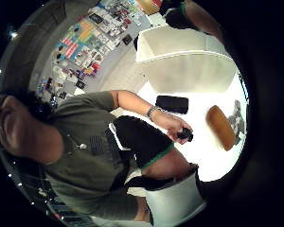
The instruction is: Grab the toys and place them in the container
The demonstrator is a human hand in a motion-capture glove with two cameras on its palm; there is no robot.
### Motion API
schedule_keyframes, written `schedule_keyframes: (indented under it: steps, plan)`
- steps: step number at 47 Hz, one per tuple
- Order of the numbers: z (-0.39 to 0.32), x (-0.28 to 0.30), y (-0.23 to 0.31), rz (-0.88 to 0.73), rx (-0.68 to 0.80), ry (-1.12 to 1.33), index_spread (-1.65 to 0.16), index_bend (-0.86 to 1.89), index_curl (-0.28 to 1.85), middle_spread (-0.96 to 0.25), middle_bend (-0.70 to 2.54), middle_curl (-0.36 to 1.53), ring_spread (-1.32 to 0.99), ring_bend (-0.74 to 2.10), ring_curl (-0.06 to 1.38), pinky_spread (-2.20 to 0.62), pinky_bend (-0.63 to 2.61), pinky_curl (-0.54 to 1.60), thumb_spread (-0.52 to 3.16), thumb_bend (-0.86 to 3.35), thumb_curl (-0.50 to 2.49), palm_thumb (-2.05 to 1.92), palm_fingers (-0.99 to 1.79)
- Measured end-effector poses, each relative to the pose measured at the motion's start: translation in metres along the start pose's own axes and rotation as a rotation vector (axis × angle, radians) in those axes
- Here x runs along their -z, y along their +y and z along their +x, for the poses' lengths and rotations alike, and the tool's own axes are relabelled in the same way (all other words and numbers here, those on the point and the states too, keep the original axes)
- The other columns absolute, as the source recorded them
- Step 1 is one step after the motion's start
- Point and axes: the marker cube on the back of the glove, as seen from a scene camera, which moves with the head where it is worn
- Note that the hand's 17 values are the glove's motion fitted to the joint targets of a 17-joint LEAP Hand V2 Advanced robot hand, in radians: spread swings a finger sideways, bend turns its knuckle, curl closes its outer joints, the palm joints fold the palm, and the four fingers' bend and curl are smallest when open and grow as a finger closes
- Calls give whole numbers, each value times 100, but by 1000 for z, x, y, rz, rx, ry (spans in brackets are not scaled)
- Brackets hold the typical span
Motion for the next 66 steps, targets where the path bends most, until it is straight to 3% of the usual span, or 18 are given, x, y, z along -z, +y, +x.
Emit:
schedule_keyframes:
  steps: [3,9,14,18,22,26,30,37,41,45,49,54,59,63,66]
  plan:
    - [10,-5,2,5,-17,44,-20,17,4,-7,22,5,-11,35,6,-1,46,12,55,-4,3,-6,45]
    - [-14,4,17,-2,44,-329,-29,16,8,-11,24,10,-17,41,11,-2,51,18,82,-5,6,-6,45]
    - [8,-7,28,-14,29,-209,-34,17,10,-12,25,12,-21,45,13,-2,52,20,95,-5,9,-7,45]
    - [14,-11,33,-21,-10,-270,-36,17,12,-13,26,15,-23,47,13,-3,54,22,101,-5,11,-7,44]
    - [48,-38,35,-28,-1,-106,-38,17,13,-14,28,17,-25,49,14,-3,55,23,105,-6,12,-8,45]
    - [66,-68,25,-94,-280,-220,-39,16,14,-15,28,18,-26,53,16,-5,56,24,108,-5,14,-7,47]
    - [97,-115,19,-141,-382,-220,-39,15,14,-16,31,20,-28,57,17,-6,58,25,110,-5,15,-6,49]
    - [105,-217,25,-264,-383,-185,-39,12,14,-19,39,24,-32,66,20,-10,57,26,111,-5,17,-5,51]
    - [98,-237,28,-205,-339,-137,-39,7,12,-20,41,26,-33,76,24,-12,63,29,105,-9,18,-12,52]
    - [99,-238,30,-171,-257,-43,-39,0,5,-22,48,28,-35,98,28,-21,77,30,93,-12,19,-17,85]
    - [95,-238,46,-145,-41,105,-39,1,2,-24,57,32,-35,106,32,-26,81,33,86,-12,19,-17,86]
    - [76,-225,50,47,-280,75,-37,14,3,-29,74,38,-36,110,35,-35,76,33,95,-7,20,-9,109]
    - [72,-188,54,149,-322,6,-35,25,8,-29,94,47,-36,125,43,-39,85,38,112,0,22,1,142]
    - [63,-122,44,234,-344,-71,-33,32,11,-27,104,51,-35,132,47,-40,91,42,121,2,24,5,140]
    - [41,-66,32,284,-270,-115,-32,38,13,-26,111,55,-35,136,49,-41,93,44,126,3,25,8,138]
